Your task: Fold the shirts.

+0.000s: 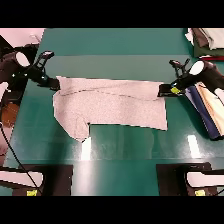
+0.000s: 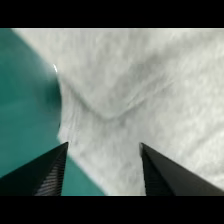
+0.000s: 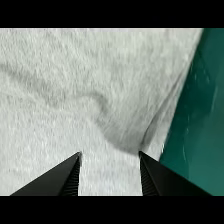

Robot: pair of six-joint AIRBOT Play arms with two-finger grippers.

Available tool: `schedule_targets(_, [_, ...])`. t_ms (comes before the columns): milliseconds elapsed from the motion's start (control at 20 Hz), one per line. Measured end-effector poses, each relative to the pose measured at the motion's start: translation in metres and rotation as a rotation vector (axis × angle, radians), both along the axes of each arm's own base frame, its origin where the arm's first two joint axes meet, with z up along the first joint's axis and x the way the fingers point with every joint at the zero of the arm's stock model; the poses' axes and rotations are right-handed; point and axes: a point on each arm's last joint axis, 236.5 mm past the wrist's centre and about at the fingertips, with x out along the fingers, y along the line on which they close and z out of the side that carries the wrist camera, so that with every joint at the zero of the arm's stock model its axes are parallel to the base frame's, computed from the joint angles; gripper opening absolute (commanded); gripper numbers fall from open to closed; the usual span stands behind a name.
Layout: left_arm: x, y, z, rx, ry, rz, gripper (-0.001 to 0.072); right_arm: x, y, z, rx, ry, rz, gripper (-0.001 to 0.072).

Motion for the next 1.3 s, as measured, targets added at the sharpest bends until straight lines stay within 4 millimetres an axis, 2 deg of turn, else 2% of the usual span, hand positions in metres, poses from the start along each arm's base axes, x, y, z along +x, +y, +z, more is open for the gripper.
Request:
schedule_targets(100, [-0.023, 0.014, 0.002, -0.034, 0.069, 0.071, 0.0539, -0.012, -0.009, 0.016, 0.003, 0.002, -0.016, 0.041])
schedule_targets(200, [-0.051, 0.019, 0.004, -0.109, 0.119, 0.143, 0.0539, -0.028, -0.015, 0.029, 0.02, -0.005, -0.03, 0.041])
schedule_targets(350, [-0.1, 0.01, -0.003, -0.215, 0.179, 0.223, 0.0539, -0.049, -0.013, 0.043, 0.077, -0.042, -0.049, 0.0409])
schedule_targets(500, [-0.148, -0.006, -0.023, -0.281, 0.225, 0.28, 0.0539, -0.061, -0.008, 0.047, 0.122, -0.094, -0.076, 0.0405])
schedule_targets(600, [-0.171, -0.015, -0.039, -0.312, 0.252, 0.313, 0.0539, -0.068, -0.005, 0.048, 0.141, -0.114, -0.087, 0.0268])
schedule_targets(650, [-0.178, -0.02, -0.046, -0.329, 0.256, 0.331, 0.0539, -0.069, -0.005, 0.049, 0.143, -0.123, -0.091, 0.0266])
schedule_targets(750, [-0.184, -0.028, -0.056, -0.37, 0.251, 0.367, 0.0539, -0.071, -0.003, 0.05, 0.15, -0.135, -0.095, 0.0266])
schedule_targets(1200, [-0.162, -0.04, -0.068, -0.475, 0.146, 0.494, 0.0537, -0.073, 0.003, 0.056, 0.181, -0.151, -0.098, 0.0266])
schedule_targets(1250, [-0.158, -0.039, -0.068, -0.481, 0.127, 0.508, 0.0443, -0.073, 0.003, 0.056, 0.182, -0.15, -0.098, 0.0266])
schedule_targets(1300, [-0.154, -0.037, -0.068, -0.479, 0.11, 0.518, 0.0277, -0.073, 0.003, 0.056, 0.182, -0.15, -0.098, 0.0266])
